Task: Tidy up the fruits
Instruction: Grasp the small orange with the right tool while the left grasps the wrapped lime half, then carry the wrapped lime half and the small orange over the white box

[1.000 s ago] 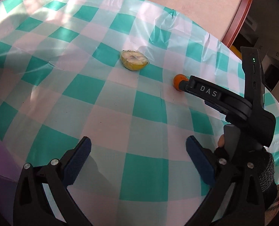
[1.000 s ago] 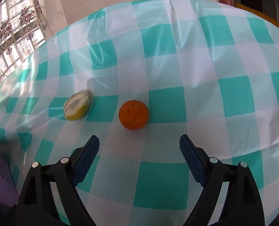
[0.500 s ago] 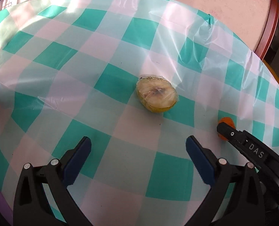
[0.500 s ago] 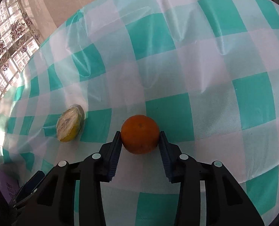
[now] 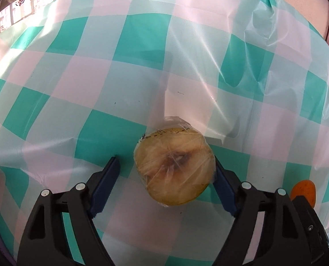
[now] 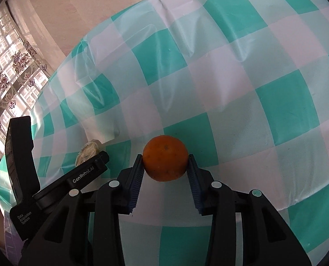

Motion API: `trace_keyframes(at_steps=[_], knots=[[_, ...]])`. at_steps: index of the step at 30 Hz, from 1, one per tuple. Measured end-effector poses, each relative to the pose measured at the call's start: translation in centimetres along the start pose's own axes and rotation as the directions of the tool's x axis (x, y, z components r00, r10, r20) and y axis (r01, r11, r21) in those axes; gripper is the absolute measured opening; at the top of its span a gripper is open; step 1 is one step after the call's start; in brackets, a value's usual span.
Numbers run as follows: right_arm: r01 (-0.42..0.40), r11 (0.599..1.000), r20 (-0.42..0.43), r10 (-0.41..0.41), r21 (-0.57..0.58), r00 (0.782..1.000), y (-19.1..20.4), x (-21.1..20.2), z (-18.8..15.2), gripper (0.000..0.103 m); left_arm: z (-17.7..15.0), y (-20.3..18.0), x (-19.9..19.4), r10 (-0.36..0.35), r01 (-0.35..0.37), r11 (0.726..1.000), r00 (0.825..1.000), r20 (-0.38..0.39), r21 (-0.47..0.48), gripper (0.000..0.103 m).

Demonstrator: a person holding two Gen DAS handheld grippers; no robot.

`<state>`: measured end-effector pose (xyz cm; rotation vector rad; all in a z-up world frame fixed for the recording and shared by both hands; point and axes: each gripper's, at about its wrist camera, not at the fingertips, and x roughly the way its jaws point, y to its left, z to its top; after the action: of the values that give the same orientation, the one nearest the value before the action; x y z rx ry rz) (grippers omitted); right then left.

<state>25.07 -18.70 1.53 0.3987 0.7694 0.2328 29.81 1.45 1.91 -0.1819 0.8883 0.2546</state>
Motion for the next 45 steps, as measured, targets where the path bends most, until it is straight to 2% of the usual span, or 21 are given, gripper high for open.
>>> trace_keyframes(at_steps=[1,2,11,16,21,27,35,45], knots=[[-0.002,1.0,0.0,0.002,-0.002,1.0,0.1,0.0,0.0,0.039,0.1,-0.2,0.0,-0.011,0.011,1.0,1.0,0.009,0.008,0.062],[-0.003,1.0,-0.001,0.003,-0.003,1.0,0.1,0.0,0.0,0.039,0.2,-0.2,-0.1,-0.005,0.005,1.0,1.0,0.011,0.013,0.06],[-0.003,1.0,-0.003,0.003,0.003,1.0,0.1,0.1,-0.1,0.039,-0.4,1.4,-2.5,-0.063,0.066,0.997,0.994,0.084,-0.033,0.059],[-0.035,0.999,-0.013,0.035,0.011,0.999,-0.2,0.1,-0.2,0.039,-1.5,3.5,-3.8,-0.115,0.121,0.989,0.99,0.081,-0.08,0.059],[-0.073,0.994,-0.024,0.075,0.085,0.997,-1.5,-0.5,-0.5,0.039,-3.5,4.6,-5.8,-0.137,0.144,0.984,0.988,0.068,-0.108,0.058],[-0.061,0.996,-0.04,0.063,0.059,0.997,-0.5,-1.9,-2.8,0.039,-8.2,4.9,-8.8,-0.147,0.152,0.984,0.987,0.063,-0.09,0.059],[-0.051,0.998,-0.044,0.052,0.023,0.998,0.5,-5.8,-7.4,0.039,-14.9,6.4,-12.6,-0.162,0.167,0.982,0.985,0.061,-0.091,0.059],[-0.06,0.998,-0.055,0.059,-0.011,0.997,1.2,-10.3,-12.8,0.039,-20.1,8.8,-15.6,-0.191,0.195,0.979,0.979,0.076,-0.055,0.059]])
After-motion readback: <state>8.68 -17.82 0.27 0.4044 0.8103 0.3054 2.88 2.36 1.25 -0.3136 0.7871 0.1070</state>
